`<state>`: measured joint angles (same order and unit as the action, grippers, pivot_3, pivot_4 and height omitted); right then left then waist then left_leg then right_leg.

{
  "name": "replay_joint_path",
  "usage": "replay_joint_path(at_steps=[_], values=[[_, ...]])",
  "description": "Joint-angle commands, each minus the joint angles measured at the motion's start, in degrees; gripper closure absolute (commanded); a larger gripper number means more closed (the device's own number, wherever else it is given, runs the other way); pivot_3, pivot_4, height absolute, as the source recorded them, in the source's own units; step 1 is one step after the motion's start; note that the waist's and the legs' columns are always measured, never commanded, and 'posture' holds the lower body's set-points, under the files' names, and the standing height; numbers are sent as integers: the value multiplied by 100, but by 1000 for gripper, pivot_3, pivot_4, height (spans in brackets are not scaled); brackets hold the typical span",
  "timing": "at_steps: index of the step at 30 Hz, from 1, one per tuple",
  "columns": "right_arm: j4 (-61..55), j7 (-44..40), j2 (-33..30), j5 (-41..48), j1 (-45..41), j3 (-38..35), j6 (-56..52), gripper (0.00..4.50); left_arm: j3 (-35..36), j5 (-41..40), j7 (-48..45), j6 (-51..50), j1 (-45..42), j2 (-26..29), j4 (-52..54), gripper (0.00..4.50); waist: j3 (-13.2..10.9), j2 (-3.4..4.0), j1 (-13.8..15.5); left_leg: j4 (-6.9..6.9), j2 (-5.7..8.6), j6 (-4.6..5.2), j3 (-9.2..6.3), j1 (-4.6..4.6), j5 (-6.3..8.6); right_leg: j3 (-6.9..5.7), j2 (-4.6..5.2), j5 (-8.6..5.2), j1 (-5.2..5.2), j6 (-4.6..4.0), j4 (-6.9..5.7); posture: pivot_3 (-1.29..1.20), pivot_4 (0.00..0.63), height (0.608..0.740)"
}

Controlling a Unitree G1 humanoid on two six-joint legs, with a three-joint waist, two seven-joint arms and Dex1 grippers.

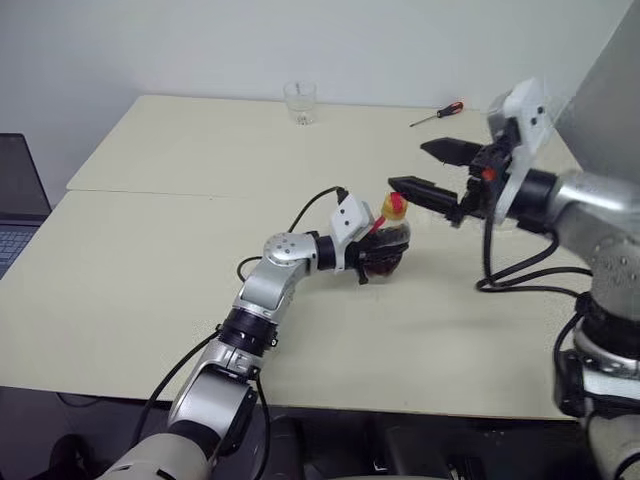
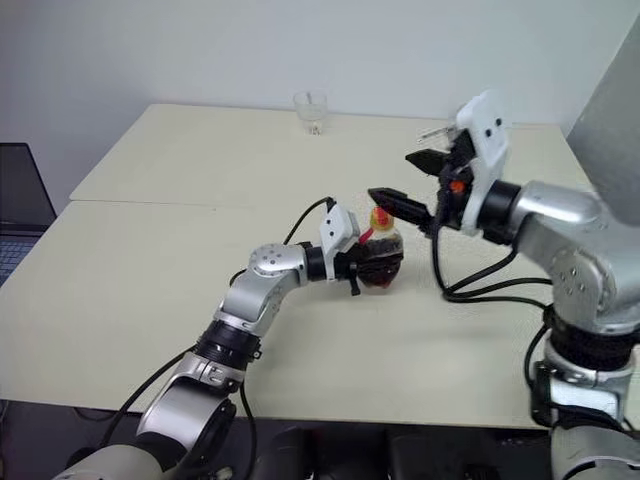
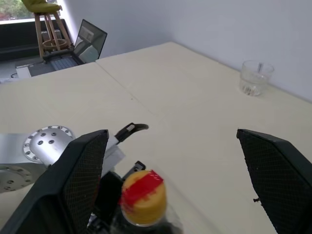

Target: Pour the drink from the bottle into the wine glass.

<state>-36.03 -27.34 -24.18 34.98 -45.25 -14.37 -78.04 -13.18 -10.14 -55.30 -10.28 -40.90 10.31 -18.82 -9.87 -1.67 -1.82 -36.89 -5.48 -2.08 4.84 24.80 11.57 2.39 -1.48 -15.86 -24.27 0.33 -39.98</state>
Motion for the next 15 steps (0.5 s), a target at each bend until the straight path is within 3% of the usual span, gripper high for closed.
replay_joint_path(at_steps=[1, 5, 15], values=[[-901, 858, 601, -98, -206, -284, -1192, 0, 76, -65, -29, 195, -109, -28, 77, 3577, 1, 1, -1, -1, 0, 0, 0, 0, 0, -2, 0, 0, 1, 0, -1, 0, 150, 740], [-1316, 1694, 1142, -307, -91, -77, -1446, 0, 52, -66, -63, 222, -134, -73, 18, 3577, 2, 2, 1, -7, 3, 0, -1, 0, -1, -1, 3, -1, 3, 1, 0, 0, 150, 740], [-1527, 2712, 1221, -474, 311, 298, -1446, 0, 39, -61, -189, 255, -212, -136, -84, 3577, 1, 1, -2, 0, 5, 1, -1, 4, 0, -2, 1, -3, 1, 2, 8, 0, 150, 740]])
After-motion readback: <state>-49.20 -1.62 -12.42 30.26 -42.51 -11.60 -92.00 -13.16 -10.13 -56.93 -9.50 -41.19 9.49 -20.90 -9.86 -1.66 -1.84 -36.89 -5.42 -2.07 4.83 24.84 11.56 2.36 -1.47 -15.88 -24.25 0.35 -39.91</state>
